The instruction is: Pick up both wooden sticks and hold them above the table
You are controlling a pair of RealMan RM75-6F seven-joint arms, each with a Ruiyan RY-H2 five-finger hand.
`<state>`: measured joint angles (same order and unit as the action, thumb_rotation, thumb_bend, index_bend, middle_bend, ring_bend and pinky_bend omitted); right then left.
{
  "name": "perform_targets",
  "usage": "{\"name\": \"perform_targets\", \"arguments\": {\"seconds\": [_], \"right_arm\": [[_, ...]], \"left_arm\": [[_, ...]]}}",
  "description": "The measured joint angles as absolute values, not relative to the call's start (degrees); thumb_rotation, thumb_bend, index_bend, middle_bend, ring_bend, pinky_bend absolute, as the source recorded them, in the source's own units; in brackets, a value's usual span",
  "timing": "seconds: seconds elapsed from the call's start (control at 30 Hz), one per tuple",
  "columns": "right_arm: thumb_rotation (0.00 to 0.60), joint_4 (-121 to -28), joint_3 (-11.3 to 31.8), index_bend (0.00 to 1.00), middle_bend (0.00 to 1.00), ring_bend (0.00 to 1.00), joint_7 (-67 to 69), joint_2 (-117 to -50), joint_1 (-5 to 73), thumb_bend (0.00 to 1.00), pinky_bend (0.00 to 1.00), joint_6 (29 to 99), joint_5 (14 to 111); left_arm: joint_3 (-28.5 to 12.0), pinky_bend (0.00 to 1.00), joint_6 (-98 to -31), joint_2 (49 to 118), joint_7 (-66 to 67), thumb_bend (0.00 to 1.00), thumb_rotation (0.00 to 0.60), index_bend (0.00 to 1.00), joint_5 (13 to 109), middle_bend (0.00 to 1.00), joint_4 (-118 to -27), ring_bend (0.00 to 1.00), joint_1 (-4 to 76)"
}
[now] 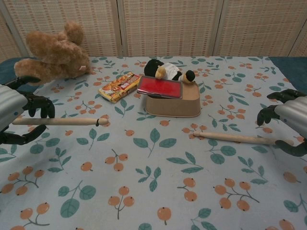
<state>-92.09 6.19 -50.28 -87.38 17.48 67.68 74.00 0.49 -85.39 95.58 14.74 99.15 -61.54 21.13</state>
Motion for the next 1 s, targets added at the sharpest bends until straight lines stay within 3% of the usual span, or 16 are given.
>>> {"name": "perform_targets", "arguments": {"seconds": [0.3,1.0], "right_arm": [[0.6,-87.6,7.4,0.35,0.31,0.01,-54.0,-90.9,20.6,0.35,0.0,65.8,67.2],[0.6,-83.7,5.5,0.41,0.39,0.11,-55.7,-94.0,23.8,0.35,0.01,66.3,62.5]], "left_arm": [[0.8,0.12,-87.8,96.3,12.8,0.57,0.6,0.84,100.5,0.9,-57.9,0.51,21.1],[2.0,0.12,-88.1,97.2,10.6,0.57,0.6,0.85,100.6,0.9,-55.1,0.52,21.0]]}}
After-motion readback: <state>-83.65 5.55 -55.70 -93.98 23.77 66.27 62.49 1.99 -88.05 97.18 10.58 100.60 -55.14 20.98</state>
